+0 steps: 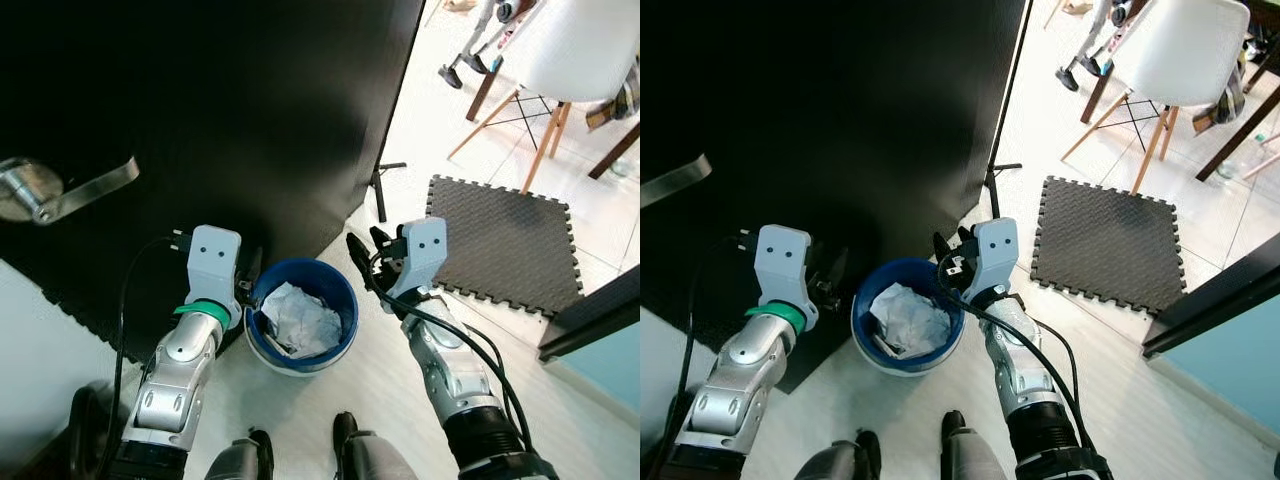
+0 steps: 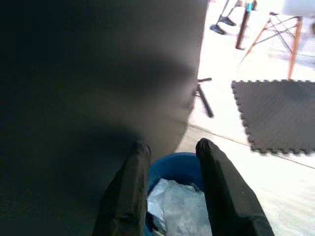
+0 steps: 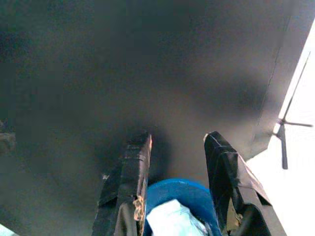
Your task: Clean up the room
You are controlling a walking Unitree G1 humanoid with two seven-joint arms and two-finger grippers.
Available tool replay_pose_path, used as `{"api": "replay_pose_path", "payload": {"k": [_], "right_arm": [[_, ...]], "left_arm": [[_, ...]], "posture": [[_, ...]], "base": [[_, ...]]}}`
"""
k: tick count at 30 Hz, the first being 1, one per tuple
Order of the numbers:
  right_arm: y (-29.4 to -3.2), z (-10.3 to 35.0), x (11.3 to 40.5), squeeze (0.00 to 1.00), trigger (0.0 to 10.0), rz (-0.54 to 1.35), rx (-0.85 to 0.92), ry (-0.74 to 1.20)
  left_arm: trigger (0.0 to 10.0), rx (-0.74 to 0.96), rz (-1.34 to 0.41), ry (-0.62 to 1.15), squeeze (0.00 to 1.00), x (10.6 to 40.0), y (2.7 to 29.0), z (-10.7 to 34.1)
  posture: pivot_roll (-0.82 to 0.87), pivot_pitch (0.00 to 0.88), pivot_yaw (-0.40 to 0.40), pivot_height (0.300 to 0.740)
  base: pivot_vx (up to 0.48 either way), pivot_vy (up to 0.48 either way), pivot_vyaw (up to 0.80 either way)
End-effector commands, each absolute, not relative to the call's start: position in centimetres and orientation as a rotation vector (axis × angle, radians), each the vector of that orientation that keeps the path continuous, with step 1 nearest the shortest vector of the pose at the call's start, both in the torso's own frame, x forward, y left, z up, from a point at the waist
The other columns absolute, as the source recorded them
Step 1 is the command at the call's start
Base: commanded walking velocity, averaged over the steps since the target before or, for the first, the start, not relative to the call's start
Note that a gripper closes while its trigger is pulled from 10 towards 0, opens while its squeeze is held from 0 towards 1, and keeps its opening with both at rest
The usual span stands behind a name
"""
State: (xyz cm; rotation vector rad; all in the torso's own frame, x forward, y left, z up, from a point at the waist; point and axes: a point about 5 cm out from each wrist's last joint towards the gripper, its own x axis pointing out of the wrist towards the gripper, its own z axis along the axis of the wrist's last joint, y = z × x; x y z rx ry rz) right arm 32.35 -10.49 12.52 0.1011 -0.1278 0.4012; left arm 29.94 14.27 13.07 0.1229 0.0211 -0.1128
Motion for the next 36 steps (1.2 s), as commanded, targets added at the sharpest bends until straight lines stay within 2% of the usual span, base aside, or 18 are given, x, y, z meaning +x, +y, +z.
{"api": "replay_pose_path", "payload": {"k": [1, 36], "right_arm": [[-10.74, 11.84, 32.04, 0.00, 10.0, 0.391, 0.106, -0.097], [-10.91, 11.33, 32.01, 0.00, 10.0, 0.379, 0.098, -0.068]], "left_arm": [[10.0, 0.124, -0.118, 0.053, 0.00, 29.68, 14.17, 12.10], [10.0, 0.121, -0.137, 0.045, 0.00, 29.86, 13.62, 12.09]], "posture": [[-0.03, 0.116, 0.025, 0.740], [-0.04, 0.110, 0.026, 0.740]], "base": [[-0.304, 0.000, 0.00], [-0.321, 0.000, 0.00]]}}
